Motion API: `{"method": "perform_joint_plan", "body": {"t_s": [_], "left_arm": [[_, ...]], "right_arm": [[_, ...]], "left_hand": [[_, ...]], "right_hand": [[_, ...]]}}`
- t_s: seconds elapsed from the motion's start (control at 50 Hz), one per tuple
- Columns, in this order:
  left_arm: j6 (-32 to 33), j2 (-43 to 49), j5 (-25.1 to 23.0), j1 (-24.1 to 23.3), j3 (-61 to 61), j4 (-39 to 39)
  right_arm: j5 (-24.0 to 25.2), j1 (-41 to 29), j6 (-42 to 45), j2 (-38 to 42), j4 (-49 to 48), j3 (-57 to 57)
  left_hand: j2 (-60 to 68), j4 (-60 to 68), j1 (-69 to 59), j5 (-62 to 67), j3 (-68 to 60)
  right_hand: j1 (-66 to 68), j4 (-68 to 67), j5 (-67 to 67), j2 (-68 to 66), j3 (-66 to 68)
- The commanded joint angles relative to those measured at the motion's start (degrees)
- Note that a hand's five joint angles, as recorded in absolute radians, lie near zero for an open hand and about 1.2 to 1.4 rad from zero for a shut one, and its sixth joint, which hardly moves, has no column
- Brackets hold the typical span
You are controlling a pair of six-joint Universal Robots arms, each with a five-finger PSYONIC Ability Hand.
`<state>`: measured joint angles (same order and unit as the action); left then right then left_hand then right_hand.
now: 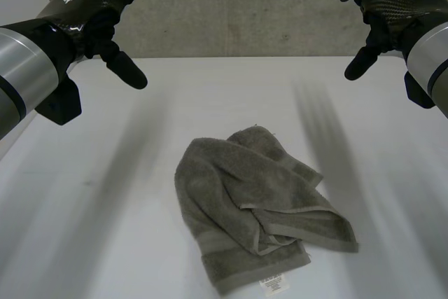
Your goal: Fold the laundry
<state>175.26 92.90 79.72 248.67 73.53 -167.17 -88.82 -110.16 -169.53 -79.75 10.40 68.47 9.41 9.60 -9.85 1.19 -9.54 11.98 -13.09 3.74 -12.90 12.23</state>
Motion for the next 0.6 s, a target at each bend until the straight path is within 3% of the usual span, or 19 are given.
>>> {"method": "perform_joint_plan", "body": {"t_s": [0.02, 0.2, 0.3, 0.44, 0.5, 0.6], "left_arm": [[-0.18, 0.35, 0.26, -0.56, 1.08, 0.09], [-0.18, 3.87, 0.61, -1.79, 2.67, 0.09], [-0.62, 8.44, 2.54, -4.95, 3.55, 0.0], [-3.34, 15.99, 15.61, -12.5, 9.15, -8.32], [-4.4, 16.96, 19.05, -13.3, 13.19, -13.42], [-6.15, 17.67, 20.12, -15.4, 17.86, -19.93]], "right_arm": [[3.82, -0.58, 2.53, 0.56, 0.68, 0.52], [5.41, -0.93, 13.35, 2.67, 3.4, 2.73], [5.15, -0.93, 17.13, 4.95, 7.36, 3.87], [5.94, -0.93, 14.24, 7.15, 7.63, 11.41], [6.02, -0.76, 10.3, 8.02, 4.74, 15.27], [6.03, -0.41, 6.06, 8.29, -2.46, 22.13]], "left_hand": [[1.82, 1.63, -1.38, 0.03, -1.69], [1.82, 1.63, -1.38, 0.03, -1.69], [2.15, 1.97, -1.71, 0.37, -2.02], [3.67, 3.48, -3.23, 1.89, -3.54], [3.5, 3.31, -3.06, 1.72, -3.37], [3.67, 3.48, -3.23, 1.88, -3.54]], "right_hand": [[-1.98, 3.09, -3.74, 2.9, -2.23], [-1.98, 3.09, -3.74, 2.9, -2.23], [-1.98, 3.09, -3.74, 2.9, -2.23], [-1.98, 3.09, -3.74, 2.9, -2.23], [-1.98, 3.09, -3.74, 2.9, -2.23], [-1.98, 3.09, -3.74, 2.9, -2.23]]}}
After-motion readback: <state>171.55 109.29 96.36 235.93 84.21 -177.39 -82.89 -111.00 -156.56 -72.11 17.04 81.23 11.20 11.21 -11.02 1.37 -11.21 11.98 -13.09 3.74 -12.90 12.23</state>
